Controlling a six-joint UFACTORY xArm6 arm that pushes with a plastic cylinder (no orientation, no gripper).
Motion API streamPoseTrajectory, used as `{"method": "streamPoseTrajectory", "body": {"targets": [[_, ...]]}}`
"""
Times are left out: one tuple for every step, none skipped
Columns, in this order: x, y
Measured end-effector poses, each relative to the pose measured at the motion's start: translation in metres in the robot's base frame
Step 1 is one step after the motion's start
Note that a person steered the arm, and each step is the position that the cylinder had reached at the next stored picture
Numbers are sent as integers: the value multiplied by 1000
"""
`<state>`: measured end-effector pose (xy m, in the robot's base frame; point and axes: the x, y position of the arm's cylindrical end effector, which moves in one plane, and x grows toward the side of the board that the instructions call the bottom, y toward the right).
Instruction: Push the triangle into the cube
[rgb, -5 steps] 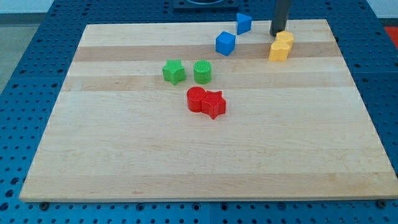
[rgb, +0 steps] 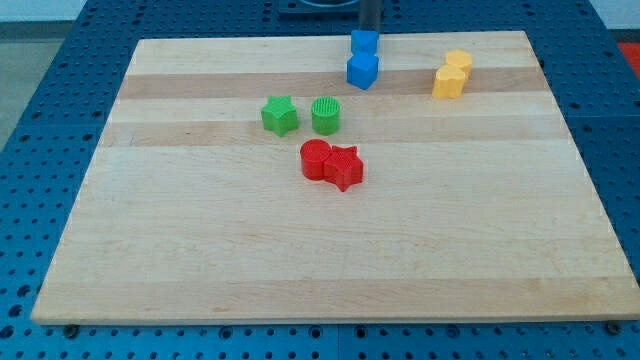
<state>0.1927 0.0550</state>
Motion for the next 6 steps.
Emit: {"method": "streamPoseTrajectory", "body": {"targets": [[10, 0], [30, 0], [32, 0], [23, -25], [19, -88], [19, -115]]}}
